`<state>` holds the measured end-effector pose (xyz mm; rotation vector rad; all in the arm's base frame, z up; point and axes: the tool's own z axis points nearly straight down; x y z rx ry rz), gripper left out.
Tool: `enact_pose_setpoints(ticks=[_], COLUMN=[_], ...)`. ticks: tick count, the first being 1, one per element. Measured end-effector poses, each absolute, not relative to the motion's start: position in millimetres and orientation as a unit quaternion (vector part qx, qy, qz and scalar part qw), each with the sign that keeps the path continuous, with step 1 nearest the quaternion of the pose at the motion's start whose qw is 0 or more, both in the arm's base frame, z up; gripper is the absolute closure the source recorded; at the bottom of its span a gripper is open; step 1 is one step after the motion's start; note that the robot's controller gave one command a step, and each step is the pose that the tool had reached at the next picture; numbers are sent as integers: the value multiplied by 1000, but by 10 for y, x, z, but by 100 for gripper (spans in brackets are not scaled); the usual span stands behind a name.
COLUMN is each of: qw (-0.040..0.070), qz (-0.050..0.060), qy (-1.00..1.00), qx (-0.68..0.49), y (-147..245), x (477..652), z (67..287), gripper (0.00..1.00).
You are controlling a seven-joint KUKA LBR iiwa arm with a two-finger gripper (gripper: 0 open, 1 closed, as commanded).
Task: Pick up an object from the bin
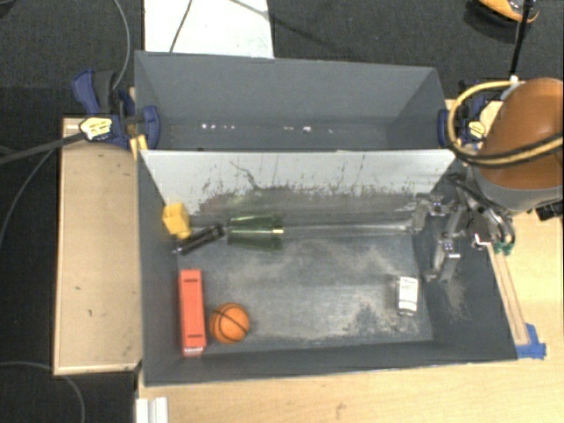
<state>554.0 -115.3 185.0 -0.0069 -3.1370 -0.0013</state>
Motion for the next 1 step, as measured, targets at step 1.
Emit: enact_pose_setpoints(ticks=[1], qw=[-2], qz=[0], qy=[-1000], qx=[0], y=[-1148], x=[5558], z=[1897], gripper=[0])
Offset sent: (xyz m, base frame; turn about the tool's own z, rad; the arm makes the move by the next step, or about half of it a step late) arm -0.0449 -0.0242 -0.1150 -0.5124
